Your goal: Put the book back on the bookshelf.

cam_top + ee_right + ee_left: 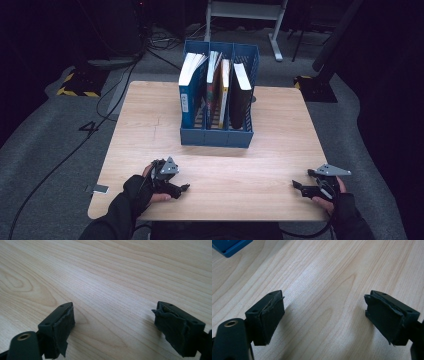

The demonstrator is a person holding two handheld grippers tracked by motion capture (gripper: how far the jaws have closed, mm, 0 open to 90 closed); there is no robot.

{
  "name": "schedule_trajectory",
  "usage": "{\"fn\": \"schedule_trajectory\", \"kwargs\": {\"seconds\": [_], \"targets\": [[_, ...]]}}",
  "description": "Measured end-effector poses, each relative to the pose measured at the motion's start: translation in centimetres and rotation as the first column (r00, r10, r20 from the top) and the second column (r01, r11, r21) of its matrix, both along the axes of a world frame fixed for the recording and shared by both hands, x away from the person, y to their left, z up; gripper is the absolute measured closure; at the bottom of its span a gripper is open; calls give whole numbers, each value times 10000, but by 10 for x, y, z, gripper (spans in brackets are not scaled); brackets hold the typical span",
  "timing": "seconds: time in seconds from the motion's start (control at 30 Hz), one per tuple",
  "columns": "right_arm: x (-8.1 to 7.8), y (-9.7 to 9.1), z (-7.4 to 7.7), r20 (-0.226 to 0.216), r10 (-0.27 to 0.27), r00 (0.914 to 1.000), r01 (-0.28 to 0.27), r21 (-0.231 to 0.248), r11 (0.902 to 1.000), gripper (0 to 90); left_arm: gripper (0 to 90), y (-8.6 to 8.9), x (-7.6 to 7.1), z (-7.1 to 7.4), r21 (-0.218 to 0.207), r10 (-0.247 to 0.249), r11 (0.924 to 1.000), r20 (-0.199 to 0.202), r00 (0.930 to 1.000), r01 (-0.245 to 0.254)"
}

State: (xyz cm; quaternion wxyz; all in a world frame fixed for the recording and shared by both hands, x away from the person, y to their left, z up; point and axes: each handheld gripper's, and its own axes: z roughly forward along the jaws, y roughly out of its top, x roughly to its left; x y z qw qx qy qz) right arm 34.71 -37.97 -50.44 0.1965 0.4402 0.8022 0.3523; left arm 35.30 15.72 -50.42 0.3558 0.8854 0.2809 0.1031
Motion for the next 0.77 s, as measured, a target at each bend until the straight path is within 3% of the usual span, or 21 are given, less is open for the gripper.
{"fn": "schedule_trajectory", "kwargs": {"seconds": [0.77], "targets": [[1,1,0,-21,-62,10000,62,-8,10000,161,146,0,2,0,4,-160,9999,-5,9999,160]]}}
